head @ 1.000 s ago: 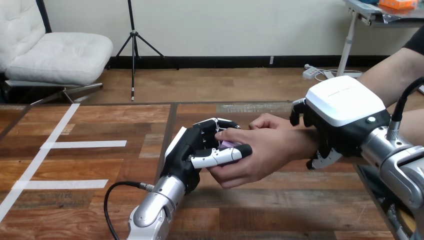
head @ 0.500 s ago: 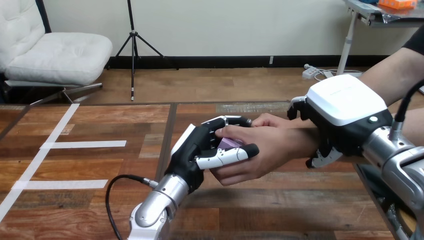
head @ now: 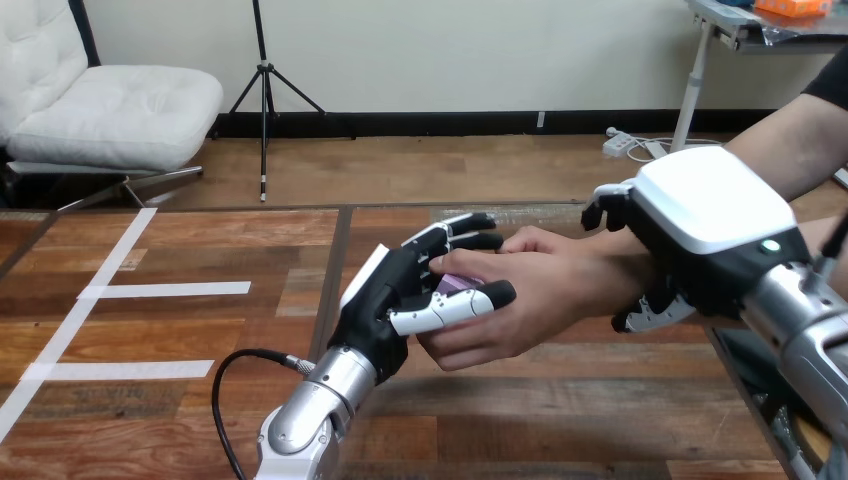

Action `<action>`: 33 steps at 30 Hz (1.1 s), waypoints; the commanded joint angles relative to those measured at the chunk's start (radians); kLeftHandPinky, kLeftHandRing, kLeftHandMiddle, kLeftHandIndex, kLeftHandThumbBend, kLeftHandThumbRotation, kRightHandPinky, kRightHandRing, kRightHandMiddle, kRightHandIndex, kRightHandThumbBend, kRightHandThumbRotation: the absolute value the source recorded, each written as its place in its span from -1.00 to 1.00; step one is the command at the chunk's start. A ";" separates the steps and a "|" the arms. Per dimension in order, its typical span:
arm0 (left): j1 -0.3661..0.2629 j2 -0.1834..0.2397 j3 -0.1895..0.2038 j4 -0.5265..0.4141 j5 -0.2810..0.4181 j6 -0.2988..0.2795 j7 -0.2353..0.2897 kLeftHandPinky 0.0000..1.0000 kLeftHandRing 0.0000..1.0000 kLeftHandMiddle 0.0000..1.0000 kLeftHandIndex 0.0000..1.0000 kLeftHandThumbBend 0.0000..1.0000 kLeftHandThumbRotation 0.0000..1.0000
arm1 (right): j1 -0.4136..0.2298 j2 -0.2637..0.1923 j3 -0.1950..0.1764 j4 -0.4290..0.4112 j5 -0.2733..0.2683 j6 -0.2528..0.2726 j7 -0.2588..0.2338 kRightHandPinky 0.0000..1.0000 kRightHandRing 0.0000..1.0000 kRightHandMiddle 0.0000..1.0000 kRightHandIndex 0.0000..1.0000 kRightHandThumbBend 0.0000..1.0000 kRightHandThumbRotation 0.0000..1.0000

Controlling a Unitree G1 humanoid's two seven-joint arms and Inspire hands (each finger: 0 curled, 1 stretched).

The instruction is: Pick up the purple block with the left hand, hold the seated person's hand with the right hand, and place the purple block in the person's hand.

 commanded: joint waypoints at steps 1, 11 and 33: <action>-0.022 0.008 0.024 -0.065 -0.034 -0.032 -0.008 0.33 0.46 0.53 0.57 0.93 -0.44 | 0.011 0.032 -0.062 -0.086 0.023 0.020 -0.050 0.05 0.24 0.32 0.35 0.80 -0.98; 0.015 0.010 0.046 -0.114 -0.082 -0.053 -0.005 0.30 0.43 0.49 0.51 0.89 -0.48 | 0.086 0.112 -0.093 -0.168 0.071 0.058 -0.113 0.04 0.23 0.32 0.33 0.78 -0.99; 0.129 0.002 0.087 -0.226 -0.119 -0.176 0.038 0.23 0.38 0.46 0.46 0.84 -0.50 | 0.252 0.326 -0.100 -0.178 0.165 -0.092 -0.460 -0.01 0.22 0.31 0.37 0.41 -1.00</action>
